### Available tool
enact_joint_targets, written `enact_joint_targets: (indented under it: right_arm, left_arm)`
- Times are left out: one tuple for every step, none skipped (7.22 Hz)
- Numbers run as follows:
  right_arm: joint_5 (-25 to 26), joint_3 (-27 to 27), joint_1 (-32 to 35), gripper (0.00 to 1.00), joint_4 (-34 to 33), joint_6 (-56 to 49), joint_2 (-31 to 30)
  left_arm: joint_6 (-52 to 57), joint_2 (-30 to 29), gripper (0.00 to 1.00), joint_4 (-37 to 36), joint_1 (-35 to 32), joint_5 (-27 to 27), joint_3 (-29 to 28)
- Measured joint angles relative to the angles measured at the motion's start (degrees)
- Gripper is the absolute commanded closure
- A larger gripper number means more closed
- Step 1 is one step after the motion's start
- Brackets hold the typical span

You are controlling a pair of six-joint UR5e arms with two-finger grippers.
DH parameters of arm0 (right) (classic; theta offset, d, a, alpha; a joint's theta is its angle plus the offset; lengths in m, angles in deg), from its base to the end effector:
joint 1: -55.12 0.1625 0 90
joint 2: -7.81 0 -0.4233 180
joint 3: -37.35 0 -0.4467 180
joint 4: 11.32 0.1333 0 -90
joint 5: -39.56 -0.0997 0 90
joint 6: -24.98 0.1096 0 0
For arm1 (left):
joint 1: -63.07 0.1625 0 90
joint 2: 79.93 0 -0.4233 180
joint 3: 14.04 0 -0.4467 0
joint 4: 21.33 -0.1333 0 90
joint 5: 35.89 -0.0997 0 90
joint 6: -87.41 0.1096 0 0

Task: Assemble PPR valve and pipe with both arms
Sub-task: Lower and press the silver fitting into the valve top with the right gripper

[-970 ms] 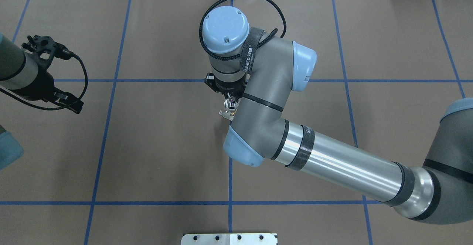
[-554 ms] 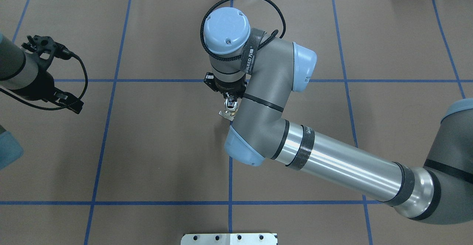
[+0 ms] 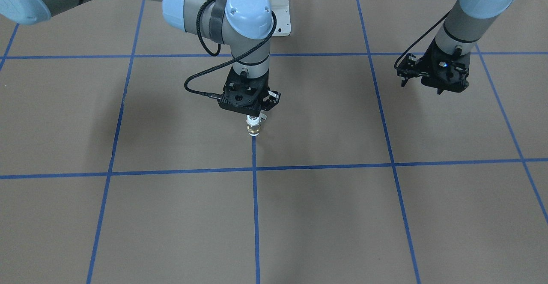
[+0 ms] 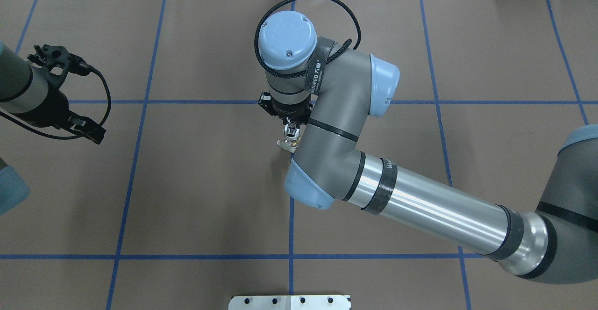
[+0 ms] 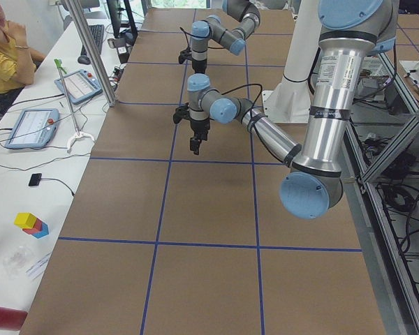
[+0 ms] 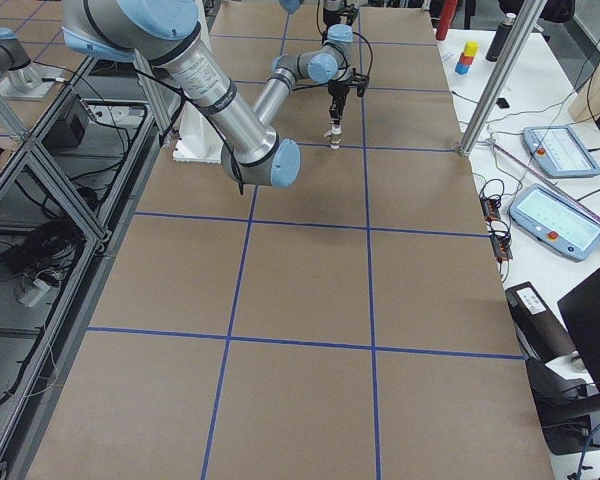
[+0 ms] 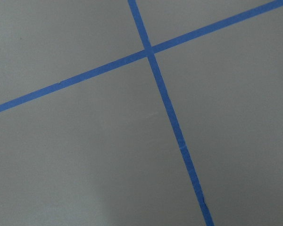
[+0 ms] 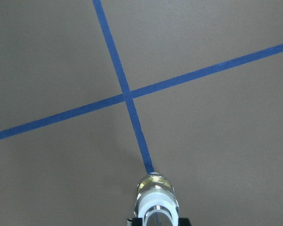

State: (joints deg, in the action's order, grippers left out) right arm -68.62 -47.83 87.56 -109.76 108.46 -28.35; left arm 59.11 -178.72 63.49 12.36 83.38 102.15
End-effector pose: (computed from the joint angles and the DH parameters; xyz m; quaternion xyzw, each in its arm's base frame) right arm -0.6036 -0.5011 0.0893 -0.0255 -0.3722 0.1543 0.9149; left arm 0.2959 -0.4875 0.3582 0.0709 0.3413 0.1542 0.9245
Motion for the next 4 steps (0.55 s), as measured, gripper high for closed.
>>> enact_joint_targets:
  right_arm:
    - [0.0, 0.01, -0.01, 0.36, 0.0, -0.06, -0.03]
    - [0.01, 0.01, -0.01, 0.32, 0.0, -0.22, -0.07]
    - [0.07, 0.01, -0.01, 0.32, 0.01, -0.46, -0.11]
    - [0.15, 0.01, -0.01, 0.32, 0.01, -0.6, -0.13]
  left_arm:
    - [0.0, 0.0, 0.0, 0.0, 0.0, 0.0, 0.0]
    - [0.0, 0.0, 0.0, 0.0, 0.0, 0.0, 0.0]
    - [0.0, 0.0, 0.0, 0.0, 0.0, 0.0, 0.0]
    - [0.0, 0.0, 0.0, 0.0, 0.0, 0.0, -0.03]
